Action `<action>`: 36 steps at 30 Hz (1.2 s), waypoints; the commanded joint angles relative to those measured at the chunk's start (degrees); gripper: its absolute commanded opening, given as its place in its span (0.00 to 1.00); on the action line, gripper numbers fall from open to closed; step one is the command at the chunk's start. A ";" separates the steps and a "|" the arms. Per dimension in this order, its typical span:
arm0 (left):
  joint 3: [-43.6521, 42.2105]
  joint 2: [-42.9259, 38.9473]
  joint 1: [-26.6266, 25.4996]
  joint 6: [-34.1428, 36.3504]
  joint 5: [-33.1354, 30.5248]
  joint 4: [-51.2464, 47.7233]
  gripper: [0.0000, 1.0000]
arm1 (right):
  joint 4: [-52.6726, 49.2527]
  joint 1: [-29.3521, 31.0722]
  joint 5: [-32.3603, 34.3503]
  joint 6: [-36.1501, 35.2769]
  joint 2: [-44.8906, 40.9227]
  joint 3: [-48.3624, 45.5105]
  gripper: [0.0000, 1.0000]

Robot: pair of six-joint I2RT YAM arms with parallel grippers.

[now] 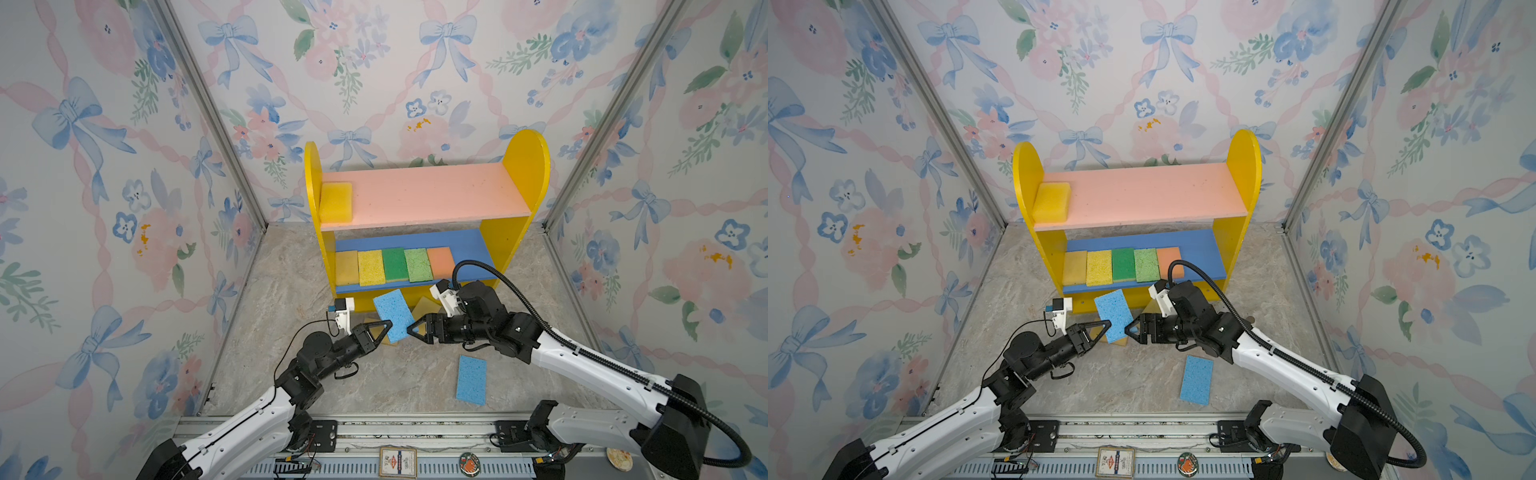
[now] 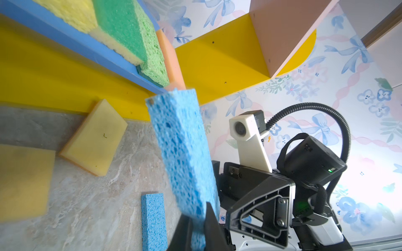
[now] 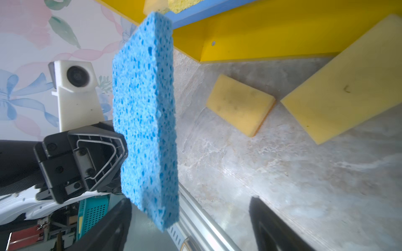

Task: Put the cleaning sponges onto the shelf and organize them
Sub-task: 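Lift the blue sponge toward the left gripper while the left gripper reaches in, then carry the blue sponge to the pink top shelf while the left gripper withdraws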

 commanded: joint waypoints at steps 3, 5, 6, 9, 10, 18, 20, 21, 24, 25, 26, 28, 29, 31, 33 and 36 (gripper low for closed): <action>-0.90 -2.28 1.19 -2.80 2.92 1.10 0.12 | 8.12 1.26 -4.70 1.64 1.33 1.23 0.78; -1.23 -2.85 1.40 -3.05 2.93 1.10 0.12 | 9.27 1.38 -5.20 2.49 1.74 1.23 0.73; -1.36 -3.14 1.49 -3.06 2.93 1.15 0.12 | 9.84 1.51 -5.36 2.93 1.93 1.21 0.70; -1.52 -3.70 1.85 -3.15 3.01 1.11 0.13 | 9.87 1.43 -4.86 3.79 2.13 1.02 0.60; -1.65 -3.87 1.93 -3.23 3.02 1.11 0.13 | 9.78 1.52 -4.64 4.05 1.96 0.80 0.56; -2.36 -4.53 2.31 -3.35 3.41 1.12 0.13 | 9.60 1.28 -1.84 4.86 0.42 -0.24 0.29; -2.45 -4.66 2.32 -3.31 3.46 1.15 0.13 | 9.57 1.32 -1.80 5.11 0.70 -0.18 0.21; -2.50 -4.75 2.41 -3.35 3.46 1.12 0.13 | 9.66 1.41 -1.67 5.22 0.88 -0.18 0.16; -2.73 -5.33 2.71 -3.55 3.50 1.11 0.16 | 9.59 1.52 -1.58 5.33 1.17 0.16 0.10; -2.86 -5.49 2.85 -3.60 3.54 1.16 0.23 | 9.47 1.61 -1.50 5.28 1.17 0.33 0.09; -2.90 -5.74 2.94 -3.52 3.63 1.11 0.33 | 9.14 1.69 -1.35 5.17 1.06 0.61 0.08; -2.91 -6.28 3.55 -3.26 4.10 1.10 0.66 | 7.11 1.88 -0.67 4.24 0.75 1.83 0.08; -2.66 -6.29 4.10 -2.91 4.73 0.69 0.88 | 5.65 2.00 -0.04 3.31 0.49 2.71 0.08; -1.57 -8.61 5.49 -1.46 6.48 -1.48 0.98 | 1.91 2.38 1.55 1.31 -0.36 4.88 0.07; 1.03 -10.19 7.85 1.47 8.06 -7.13 0.98 | -2.07 2.98 3.38 -1.17 -1.22 7.68 0.07; 7.52 -13.02 11.53 9.00 7.58 -20.50 0.98 | -7.73 4.09 5.02 -4.49 -2.14 12.53 0.07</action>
